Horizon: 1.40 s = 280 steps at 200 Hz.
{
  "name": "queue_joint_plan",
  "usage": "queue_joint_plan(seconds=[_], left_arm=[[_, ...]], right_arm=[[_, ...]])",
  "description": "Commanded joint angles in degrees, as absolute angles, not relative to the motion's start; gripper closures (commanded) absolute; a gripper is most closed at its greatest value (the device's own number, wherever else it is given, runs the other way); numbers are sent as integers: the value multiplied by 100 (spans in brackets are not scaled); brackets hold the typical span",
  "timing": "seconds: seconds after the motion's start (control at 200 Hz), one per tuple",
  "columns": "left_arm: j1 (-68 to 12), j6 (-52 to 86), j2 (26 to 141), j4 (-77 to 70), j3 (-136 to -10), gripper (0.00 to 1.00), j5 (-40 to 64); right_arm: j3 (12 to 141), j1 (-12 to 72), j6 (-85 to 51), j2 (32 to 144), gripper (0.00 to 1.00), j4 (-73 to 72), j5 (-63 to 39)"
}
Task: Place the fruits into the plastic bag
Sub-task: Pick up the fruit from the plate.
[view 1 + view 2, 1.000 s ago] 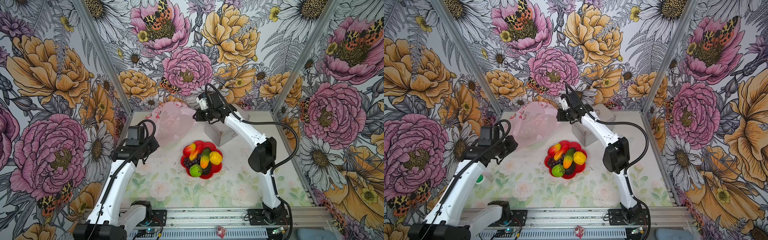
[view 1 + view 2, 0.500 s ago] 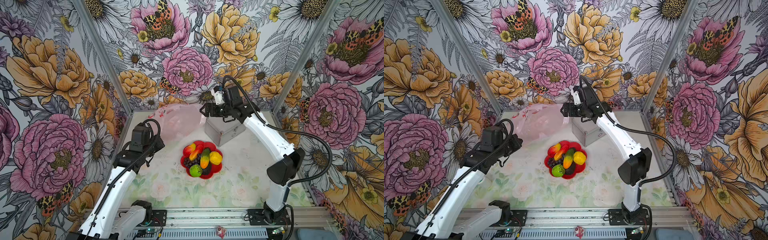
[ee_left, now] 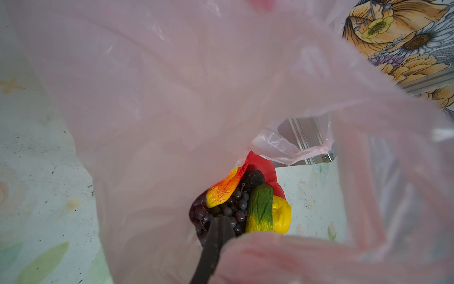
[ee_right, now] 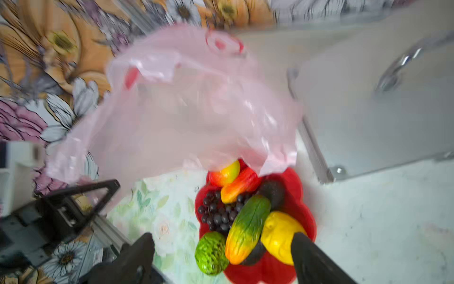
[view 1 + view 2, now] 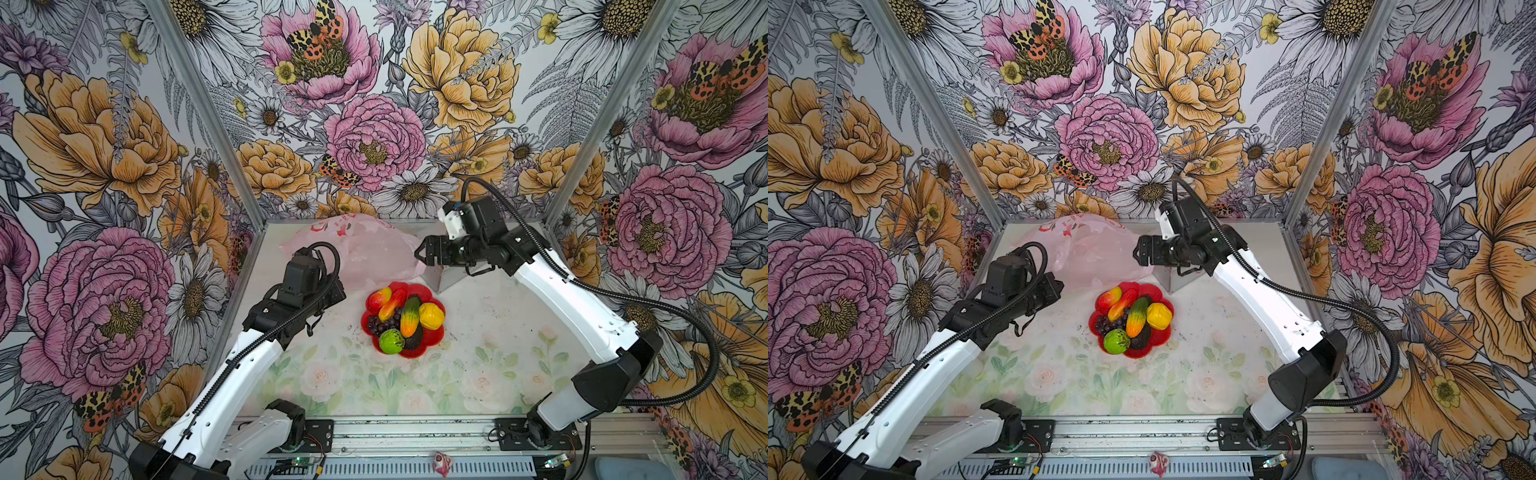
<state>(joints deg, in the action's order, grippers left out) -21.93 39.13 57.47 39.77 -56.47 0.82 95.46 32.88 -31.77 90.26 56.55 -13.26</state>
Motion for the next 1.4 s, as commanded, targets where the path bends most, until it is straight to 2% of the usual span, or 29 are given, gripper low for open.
queue_joint_plan(seconds=[0.0,0.14,0.315,0.55,0.66,0.836,0.986,1.396], left_arm=[[-2333,3990,5787,3698,-5537,100,-83],[-2397,3998,5791,3655,-5455,100,-63],[-2398,3913,5782,3647,-5415,100,-56],[-2382,4113,5638,3573,-5272,100,-127],[-2332,4096,5593,3588,-5188,100,-49],[-2255,4166,5493,3578,-5178,100,-38],[-2215,4147,5541,3582,-5149,100,87],[-2073,4043,5677,3586,-5238,100,255]], right_arm=[[8813,3387,-3476,8623,12,5985,-1387],[8145,3443,-3026,8499,13,6015,-1216],[7987,3483,-2513,8761,13,6090,-1187],[7923,3604,-244,9004,10,5932,-777],[7767,3639,635,9106,10,5696,-938],[7478,3639,1260,9128,10,5104,-1195],[7541,3639,1587,9480,11,5093,-940],[7778,3595,1809,10098,13,5076,-660]])
